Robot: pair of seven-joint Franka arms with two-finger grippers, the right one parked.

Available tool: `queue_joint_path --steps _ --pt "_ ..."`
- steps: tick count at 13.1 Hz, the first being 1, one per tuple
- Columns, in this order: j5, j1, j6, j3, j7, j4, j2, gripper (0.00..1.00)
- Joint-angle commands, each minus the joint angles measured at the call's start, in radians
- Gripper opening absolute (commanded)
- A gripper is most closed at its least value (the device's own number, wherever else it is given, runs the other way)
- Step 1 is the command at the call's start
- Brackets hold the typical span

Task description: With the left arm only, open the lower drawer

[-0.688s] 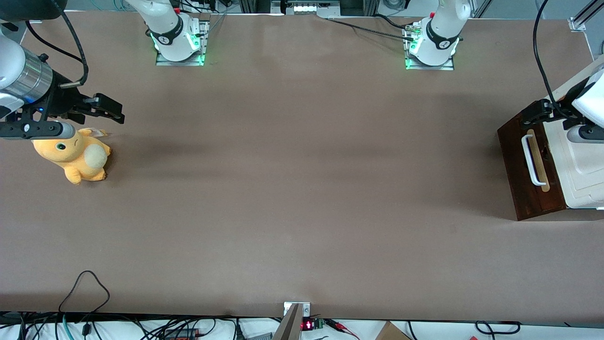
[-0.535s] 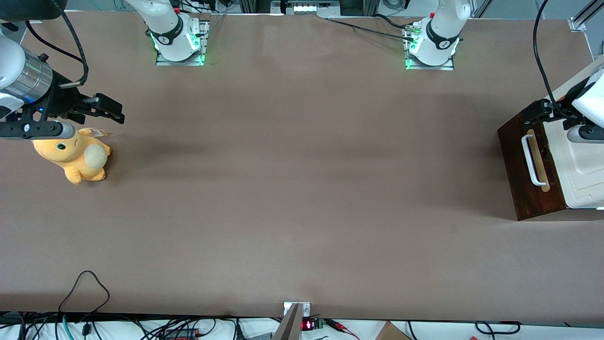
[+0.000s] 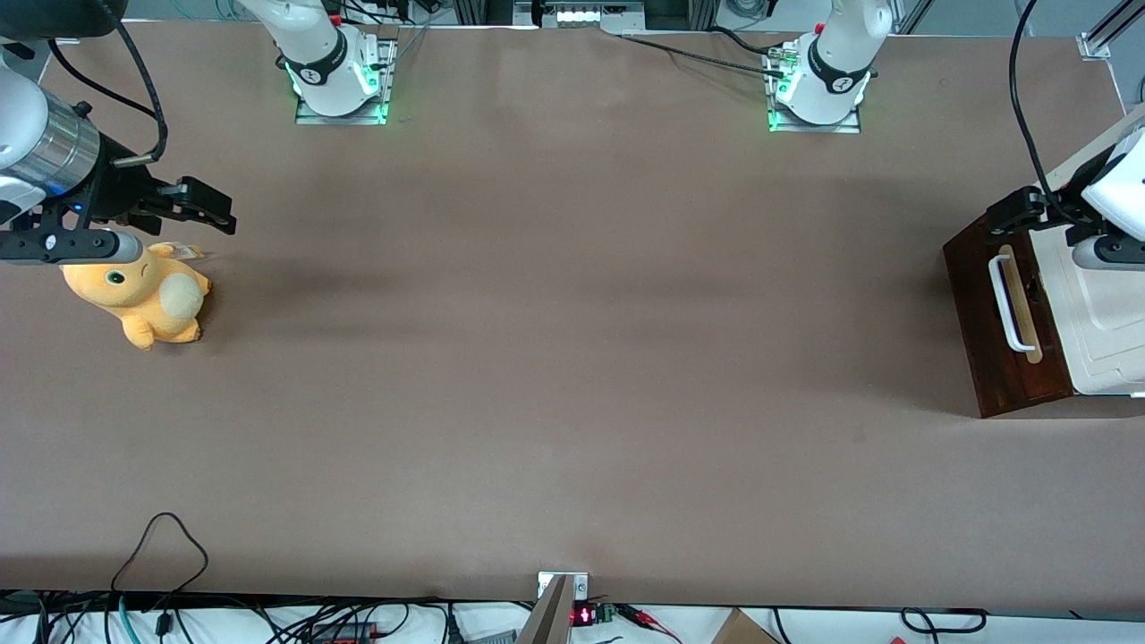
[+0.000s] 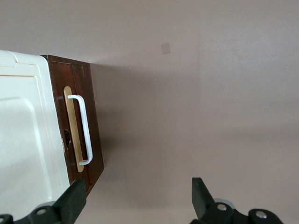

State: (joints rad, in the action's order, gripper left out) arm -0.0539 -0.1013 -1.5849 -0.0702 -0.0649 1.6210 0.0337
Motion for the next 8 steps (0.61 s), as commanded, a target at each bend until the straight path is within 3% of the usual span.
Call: queue_joint_path --steps 1,8 --pt "0.022 -0.003 0.023 0.003 -0.021 -0.016 -0.002 1.0" --pt "0.009 -0.005 0.019 0.01 -0.135 -0.004 0.003 1.0"
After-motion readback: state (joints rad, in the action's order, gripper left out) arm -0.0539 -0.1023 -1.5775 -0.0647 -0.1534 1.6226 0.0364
